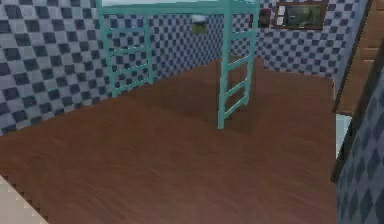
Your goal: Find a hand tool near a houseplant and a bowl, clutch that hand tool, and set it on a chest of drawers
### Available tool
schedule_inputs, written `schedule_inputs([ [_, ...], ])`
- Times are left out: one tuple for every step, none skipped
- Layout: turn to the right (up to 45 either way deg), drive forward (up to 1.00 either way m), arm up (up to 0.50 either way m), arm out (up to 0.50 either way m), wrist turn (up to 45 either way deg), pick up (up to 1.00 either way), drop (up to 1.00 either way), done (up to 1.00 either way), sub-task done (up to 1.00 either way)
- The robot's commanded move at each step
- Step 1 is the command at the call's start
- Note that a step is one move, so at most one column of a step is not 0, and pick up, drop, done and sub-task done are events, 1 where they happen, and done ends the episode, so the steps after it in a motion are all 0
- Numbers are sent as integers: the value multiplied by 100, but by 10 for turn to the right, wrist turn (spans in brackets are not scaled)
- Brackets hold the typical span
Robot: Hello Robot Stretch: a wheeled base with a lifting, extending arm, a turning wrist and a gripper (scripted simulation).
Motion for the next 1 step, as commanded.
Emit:
schedule_inputs([
  [180,0,0,0,0,0,0,0,0],
])
